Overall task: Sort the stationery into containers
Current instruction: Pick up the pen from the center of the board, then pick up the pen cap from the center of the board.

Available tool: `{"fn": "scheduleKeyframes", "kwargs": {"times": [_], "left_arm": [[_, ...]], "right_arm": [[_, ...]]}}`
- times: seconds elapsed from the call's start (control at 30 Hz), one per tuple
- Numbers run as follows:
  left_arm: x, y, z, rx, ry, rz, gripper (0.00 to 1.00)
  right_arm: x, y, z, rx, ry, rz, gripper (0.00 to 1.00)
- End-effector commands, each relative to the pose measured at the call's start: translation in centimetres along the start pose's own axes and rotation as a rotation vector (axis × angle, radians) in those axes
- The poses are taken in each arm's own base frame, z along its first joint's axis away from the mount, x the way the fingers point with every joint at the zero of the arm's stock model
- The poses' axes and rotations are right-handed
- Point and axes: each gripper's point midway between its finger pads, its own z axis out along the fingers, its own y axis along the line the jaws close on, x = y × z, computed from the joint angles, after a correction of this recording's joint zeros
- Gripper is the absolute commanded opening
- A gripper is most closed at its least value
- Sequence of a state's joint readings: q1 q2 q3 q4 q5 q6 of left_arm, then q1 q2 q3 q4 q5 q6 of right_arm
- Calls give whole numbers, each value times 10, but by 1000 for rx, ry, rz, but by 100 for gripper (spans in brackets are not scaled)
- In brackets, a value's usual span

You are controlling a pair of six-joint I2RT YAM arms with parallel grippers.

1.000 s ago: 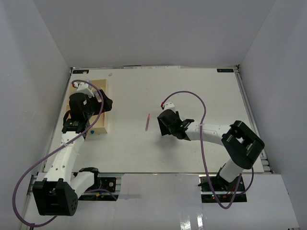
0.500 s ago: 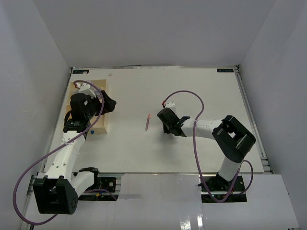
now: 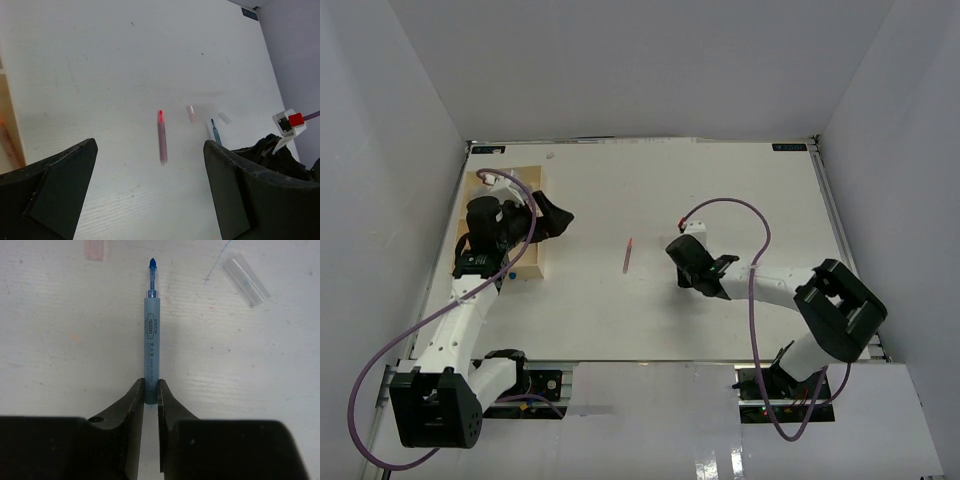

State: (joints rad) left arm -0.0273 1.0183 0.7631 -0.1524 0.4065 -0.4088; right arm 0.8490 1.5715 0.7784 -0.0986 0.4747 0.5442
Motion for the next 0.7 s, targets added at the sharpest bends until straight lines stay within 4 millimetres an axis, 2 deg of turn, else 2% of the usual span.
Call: {"fn": "scheduleKeyframes", "kwargs": {"times": [0.0, 0.1, 0.13, 0.17, 0.2, 0.23, 0.27, 0.3, 0.33, 0.37, 0.4, 0.43, 0.47, 0.5, 0.57, 0.67], "left_arm": [[5, -30, -9, 152, 21, -58, 98], [10, -52, -15, 248, 28, -104, 98], [8, -60, -16, 277, 14, -98, 98], [13, -71, -17, 302, 20, -92, 98], [10, -81, -17, 326, 0, -84, 98], [15, -100, -18, 373, 3, -59, 98], [15, -105, -14, 367, -14, -50, 98], [13, -116, -14, 394, -34, -38, 98], [23, -129, -11, 431, -9, -34, 98], [26, -136, -10, 456, -5, -36, 98], [25, -154, -13, 522, -20, -36, 98], [31, -159, -12, 550, -15, -38, 98], [35, -164, -8, 566, -11, -45, 98], [34, -179, -11, 615, -33, -43, 98], [36, -185, -3, 604, -48, -52, 98], [42, -204, 2, 628, -50, -37, 98]], "right_arm": [[-26, -5, -24, -26, -109, 55, 8], [-45, 6, -49, -134, -229, 74, 8], [-57, 14, -57, -188, -289, 91, 8], [-70, 19, -73, -244, -353, 96, 8], [-66, 23, -78, -293, -367, 86, 8], [-82, 33, -91, -362, -441, 104, 8], [-89, 40, -106, -429, -486, 96, 8], [-89, 43, -111, -461, -505, 92, 8], [-101, 51, -127, -532, -561, 97, 8], [-105, 55, -134, -562, -587, 88, 8], [-106, 57, -140, -590, -607, 85, 8], [-116, 61, -155, -637, -663, 98, 8], [-117, 65, -162, -675, -680, 93, 8], [-117, 66, -166, -693, -695, 89, 8], [-125, 70, -180, -740, -743, 99, 8], [-127, 72, -189, -776, -765, 98, 8]]}}
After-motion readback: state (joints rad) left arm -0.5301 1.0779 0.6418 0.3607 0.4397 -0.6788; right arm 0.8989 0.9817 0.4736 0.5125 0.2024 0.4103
